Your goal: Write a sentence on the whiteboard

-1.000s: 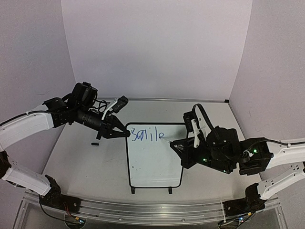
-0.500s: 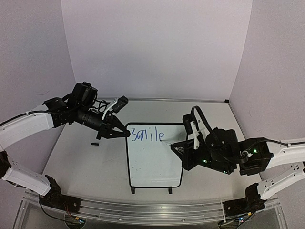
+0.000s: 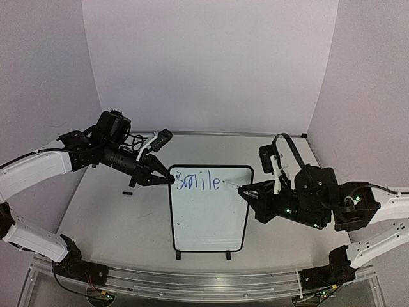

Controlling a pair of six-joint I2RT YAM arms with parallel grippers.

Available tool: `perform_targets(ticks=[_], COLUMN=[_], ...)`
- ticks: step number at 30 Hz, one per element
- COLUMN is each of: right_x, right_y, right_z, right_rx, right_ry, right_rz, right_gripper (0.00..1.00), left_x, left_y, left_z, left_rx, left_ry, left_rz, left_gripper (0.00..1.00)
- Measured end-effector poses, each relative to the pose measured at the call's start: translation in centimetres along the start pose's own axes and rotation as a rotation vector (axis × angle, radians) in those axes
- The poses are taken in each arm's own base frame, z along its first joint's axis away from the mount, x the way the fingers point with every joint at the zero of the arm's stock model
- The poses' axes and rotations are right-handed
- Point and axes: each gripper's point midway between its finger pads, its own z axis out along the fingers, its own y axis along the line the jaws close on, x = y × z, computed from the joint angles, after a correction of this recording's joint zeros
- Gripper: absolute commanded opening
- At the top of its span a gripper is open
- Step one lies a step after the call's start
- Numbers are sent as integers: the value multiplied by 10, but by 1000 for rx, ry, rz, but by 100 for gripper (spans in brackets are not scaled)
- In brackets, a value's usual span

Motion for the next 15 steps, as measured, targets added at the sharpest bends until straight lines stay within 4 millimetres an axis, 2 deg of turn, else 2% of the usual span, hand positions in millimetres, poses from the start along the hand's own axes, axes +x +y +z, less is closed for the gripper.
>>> perform_targets(ticks=[6,15], right_x=[-15,-2], right_y=[-3,-6], right_z=[-17,-11], right_rx=[-27,-4], right_ry=[-48,-6], right_rz=[31,4], right_gripper=[0,0], left_x=[0,0], left_y=[0,0], left_z=[0,1], left_rx=[1,3], left_ry=[1,1], left_rz=[0,-1], left_gripper=[0,0])
